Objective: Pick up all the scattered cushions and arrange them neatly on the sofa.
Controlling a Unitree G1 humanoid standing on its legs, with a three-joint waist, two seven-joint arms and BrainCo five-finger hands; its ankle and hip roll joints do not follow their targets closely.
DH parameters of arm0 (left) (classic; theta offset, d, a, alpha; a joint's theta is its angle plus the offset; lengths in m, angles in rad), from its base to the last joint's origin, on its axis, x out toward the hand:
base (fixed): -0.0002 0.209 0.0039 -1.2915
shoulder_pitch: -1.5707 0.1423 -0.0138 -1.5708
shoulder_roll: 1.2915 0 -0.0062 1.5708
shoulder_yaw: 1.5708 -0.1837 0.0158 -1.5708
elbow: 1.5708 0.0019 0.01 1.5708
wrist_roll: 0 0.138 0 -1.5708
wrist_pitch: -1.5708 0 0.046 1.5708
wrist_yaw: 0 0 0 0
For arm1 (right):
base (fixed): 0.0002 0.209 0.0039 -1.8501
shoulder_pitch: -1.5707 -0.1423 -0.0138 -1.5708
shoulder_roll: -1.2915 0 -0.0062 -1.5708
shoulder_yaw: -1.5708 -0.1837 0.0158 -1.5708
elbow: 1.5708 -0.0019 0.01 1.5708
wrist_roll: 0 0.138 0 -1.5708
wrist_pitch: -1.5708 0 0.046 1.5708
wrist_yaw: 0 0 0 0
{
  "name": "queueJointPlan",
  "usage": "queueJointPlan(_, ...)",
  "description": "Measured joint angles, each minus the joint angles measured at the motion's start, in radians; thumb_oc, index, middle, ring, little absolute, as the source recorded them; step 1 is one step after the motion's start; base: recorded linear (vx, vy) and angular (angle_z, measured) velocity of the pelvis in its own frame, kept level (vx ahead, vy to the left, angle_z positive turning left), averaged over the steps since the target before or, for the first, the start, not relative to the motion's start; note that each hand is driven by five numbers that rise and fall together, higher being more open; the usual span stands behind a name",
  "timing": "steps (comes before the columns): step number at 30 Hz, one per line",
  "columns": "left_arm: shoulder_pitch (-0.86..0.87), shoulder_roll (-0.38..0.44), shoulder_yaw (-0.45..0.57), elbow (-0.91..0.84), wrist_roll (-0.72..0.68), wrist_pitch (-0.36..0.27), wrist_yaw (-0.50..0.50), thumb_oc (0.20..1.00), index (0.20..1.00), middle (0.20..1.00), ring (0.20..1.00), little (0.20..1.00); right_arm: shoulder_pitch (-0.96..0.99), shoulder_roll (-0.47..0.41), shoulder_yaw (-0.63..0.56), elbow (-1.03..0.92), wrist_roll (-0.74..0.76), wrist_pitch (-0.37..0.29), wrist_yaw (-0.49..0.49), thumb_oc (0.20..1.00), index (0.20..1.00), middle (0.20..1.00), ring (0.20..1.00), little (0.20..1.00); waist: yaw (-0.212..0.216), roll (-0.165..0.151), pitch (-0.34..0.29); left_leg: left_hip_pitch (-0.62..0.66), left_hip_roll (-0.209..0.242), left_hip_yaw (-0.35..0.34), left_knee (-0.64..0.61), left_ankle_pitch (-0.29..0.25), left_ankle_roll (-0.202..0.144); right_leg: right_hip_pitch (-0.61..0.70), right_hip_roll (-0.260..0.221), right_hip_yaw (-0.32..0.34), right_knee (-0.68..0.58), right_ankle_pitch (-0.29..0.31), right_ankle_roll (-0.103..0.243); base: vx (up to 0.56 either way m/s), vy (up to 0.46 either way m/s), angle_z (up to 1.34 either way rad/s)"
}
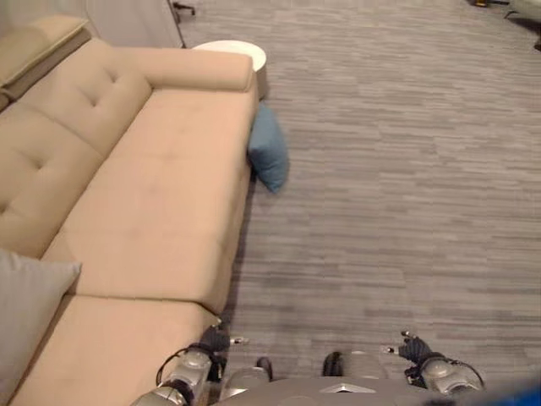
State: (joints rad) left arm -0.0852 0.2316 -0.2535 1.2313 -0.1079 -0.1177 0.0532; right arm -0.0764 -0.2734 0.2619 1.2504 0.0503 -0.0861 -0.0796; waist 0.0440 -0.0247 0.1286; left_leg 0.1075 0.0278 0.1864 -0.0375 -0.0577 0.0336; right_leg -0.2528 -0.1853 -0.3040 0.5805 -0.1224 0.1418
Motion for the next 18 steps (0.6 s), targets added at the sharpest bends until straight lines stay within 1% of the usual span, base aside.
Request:
queueJointPlan(1,0.009,0.004,0.002,0.002,0.000,0.000,0.001,1.000,1.000,1.000,1.000,1.000,-0.004,0.000,0.000,-0.008,-0.004,0.000,0.000,1.000,1.000,1.000,1.000,1.000,0.002,-0.002,0.001,0.010,0.001,0.001,-0.016,0.000,0.001,0.000,-0.002,-0.031,-0.036,-0.003,-0.008,0.28,-0.084,-0.34)
queueJointPlan(2,0.013,0.010,0.002,0.010,0.000,0.003,0.001,1.000,1.000,1.000,1.000,1.000,-0.006,0.000,-0.001,-0.019,-0.006,-0.003,-0.001,1.000,1.000,1.000,1.000,1.000,0.000,-0.004,0.003,0.016,0.006,0.008,-0.032,0.000,0.000,-0.005,-0.013,-0.069,-0.098,-0.007,-0.017,0.18,-0.095,-0.22)
queueJointPlan(3,0.017,0.011,0.002,0.011,0.000,0.006,0.000,1.000,1.000,1.000,1.000,1.000,-0.008,-0.001,-0.001,-0.019,-0.007,-0.002,-0.001,1.000,1.000,1.000,1.000,1.000,0.000,-0.009,0.003,0.018,0.006,0.017,-0.034,0.000,-0.004,-0.008,-0.025,-0.103,-0.164,0.000,-0.015,0.20,-0.124,-0.13)
queueJointPlan(4,0.023,0.016,0.011,0.008,0.000,0.005,0.000,1.000,1.000,1.000,1.000,1.000,-0.006,-0.001,-0.001,-0.019,-0.008,-0.002,-0.001,1.000,1.000,1.000,1.000,1.000,0.001,-0.015,0.005,0.021,0.008,0.027,-0.031,-0.002,-0.009,-0.009,-0.031,-0.127,-0.235,0.023,-0.009,0.30,-0.164,-0.12)
queueJointPlan(5,0.031,0.012,0.021,0.010,0.001,0.005,0.000,1.000,1.000,1.000,1.000,1.000,-0.003,-0.001,-0.001,-0.017,-0.010,-0.001,-0.002,1.000,1.000,1.000,1.000,1.000,0.000,-0.019,0.006,0.033,0.013,0.042,-0.033,-0.010,-0.026,-0.013,-0.048,-0.148,-0.303,0.056,0.001,0.33,-0.161,-0.20)
queueJointPlan(6,0.035,0.007,0.023,0.012,0.001,0.005,0.000,1.000,1.000,1.000,1.000,1.000,-0.006,-0.002,-0.002,-0.016,-0.013,0.001,-0.004,1.000,1.000,1.000,1.000,1.000,-0.001,-0.017,0.007,0.048,0.021,0.049,-0.033,-0.026,-0.037,-0.011,-0.053,-0.173,-0.360,0.108,-0.002,0.33,-0.145,-0.19)
queueJointPlan(7,0.036,0.003,0.026,0.011,0.001,0.005,-0.001,1.000,1.000,1.000,1.000,1.000,-0.006,-0.002,-0.002,-0.018,-0.014,0.001,-0.003,1.000,1.000,1.000,1.000,1.000,-0.003,-0.009,0.008,0.056,0.038,0.049,-0.030,-0.038,-0.051,-0.005,-0.041,-0.169,-0.416,0.160,0.003,0.35,-0.172,-0.10)
queueJointPlan(8,0.031,0.001,0.027,0.010,0.002,0.004,0.000,1.000,1.000,1.000,1.000,1.000,-0.007,-0.002,-0.001,-0.018,-0.015,0.001,-0.003,1.000,1.000,1.000,1.000,1.000,-0.012,-0.010,0.009,0.074,0.055,0.027,-0.028,-0.044,-0.059,0.025,0.003,-0.125,-0.447,0.219,-0.004,0.31,-0.180,0.08)
queueJointPlan(9,0.033,-0.013,0.025,0.011,0.002,0.004,-0.002,1.000,1.000,1.000,1.000,1.000,-0.004,-0.003,-0.002,-0.016,-0.015,0.004,-0.004,1.000,1.000,1.000,1.000,1.000,-0.017,0.014,0.014,0.098,0.086,-0.004,-0.006,-0.041,-0.062,0.078,0.046,-0.123,-0.471,0.191,-0.070,0.29,-0.195,0.10)
queueJointPlan(10,0.035,-0.016,0.026,0.011,0.002,0.003,-0.002,1.000,1.000,1.000,1.000,1.000,0.000,-0.001,-0.001,-0.017,-0.015,0.005,-0.003,1.000,1.000,1.000,1.000,1.000,-0.018,0.010,0.012,0.091,0.093,-0.017,0.032,-0.032,-0.079,0.103,0.050,-0.128,-0.481,0.196,-0.112,0.31,-0.330,0.09)
queueJointPlan(11,0.038,-0.032,0.026,0.010,0.002,-0.002,-0.002,1.000,1.000,1.000,1.000,1.000,0.013,-0.011,-0.003,-0.019,-0.014,0.002,-0.003,1.000,1.000,1.000,1.000,1.000,-0.026,0.005,0.000,0.072,0.095,-0.048,0.115,0.000,-0.118,0.146,0.058,-0.128,-0.507,0.176,-0.142,0.21,-0.280,0.13)
queueJointPlan(12,0.033,-0.041,0.027,0.015,0.001,-0.005,-0.002,1.000,1.000,1.000,1.000,1.000,0.011,-0.014,-0.017,-0.023,-0.012,0.002,-0.005,1.000,1.000,1.000,1.000,1.000,-0.030,0.002,-0.010,0.039,0.109,-0.088,0.188,0.019,-0.152,0.173,0.060,-0.139,-0.532,0.163,-0.124,0.19,-0.309,0.27)
queueJointPlan(13,0.024,-0.044,0.028,0.020,0.001,-0.005,-0.002,1.000,1.000,1.000,1.000,1.000,0.018,-0.013,-0.020,-0.024,-0.007,0.001,-0.005,1.000,1.000,1.000,1.000,1.000,-0.034,-0.010,-0.017,-0.012,0.110,-0.114,0.278,0.038,-0.187,0.195,0.058,-0.150,-0.560,0.162,-0.123,0.08,-0.200,0.27)
queueJointPlan(14,0.019,-0.044,0.038,0.017,0.000,-0.007,-0.003,1.000,1.000,1.000,1.000,1.000,0.029,-0.008,-0.018,-0.025,-0.004,0.000,-0.005,1.000,1.000,1.000,1.000,1.000,-0.029,-0.028,-0.023,-0.066,0.109,-0.113,0.382,0.065,-0.223,0.218,0.057,-0.163,-0.591,0.170,-0.133,0.14,-0.270,0.16)
queueJointPlan(15,0.019,-0.045,0.053,0.013,-0.001,-0.009,-0.003,1.000,1.000,1.000,1.000,1.000,0.028,-0.008,-0.016,-0.031,-0.003,0.000,-0.005,1.000,1.000,1.000,1.000,1.000,-0.020,-0.036,-0.025,-0.100,0.114,-0.116,0.467,0.101,-0.237,0.235,0.072,-0.162,-0.601,0.160,-0.158,0.24,-0.274,0.06)
queueJointPlan(16,0.011,-0.042,0.072,0.006,-0.017,-0.014,-0.003,1.000,1.000,1.000,1.000,1.000,0.028,-0.002,-0.007,-0.035,0.002,-0.006,-0.007,1.000,1.000,1.000,1.000,1.000,-0.016,-0.057,-0.019,-0.203,0.129,-0.141,0.655,0.167,-0.256,0.271,0.088,-0.168,-0.630,0.143,-0.204,0.27,-0.205,-0.02)
queueJointPlan(17,0.005,-0.038,0.071,0.003,-0.025,-0.018,-0.003,1.000,1.000,1.000,1.000,1.000,0.024,0.000,0.002,-0.031,0.004,-0.005,-0.008,1.000,1.000,1.000,1.000,1.000,-0.001,-0.061,-0.017,-0.238,0.130,-0.137,0.701,0.137,-0.246,0.291,0.098,-0.160,-0.649,0.134,-0.211,0.22,-0.132,-0.01)
queueJointPlan(18,-0.006,-0.035,0.066,0.001,-0.028,-0.020,-0.003,1.000,1.000,1.000,1.000,1.000,0.022,0.001,0.008,-0.027,0.005,-0.005,-0.010,1.000,1.000,1.000,1.000,1.000,0.005,-0.073,-0.011,-0.270,0.125,-0.116,0.698,0.091,-0.224,0.312,0.105,-0.159,-0.673,0.134,-0.211,0.15,-0.042,-0.11)
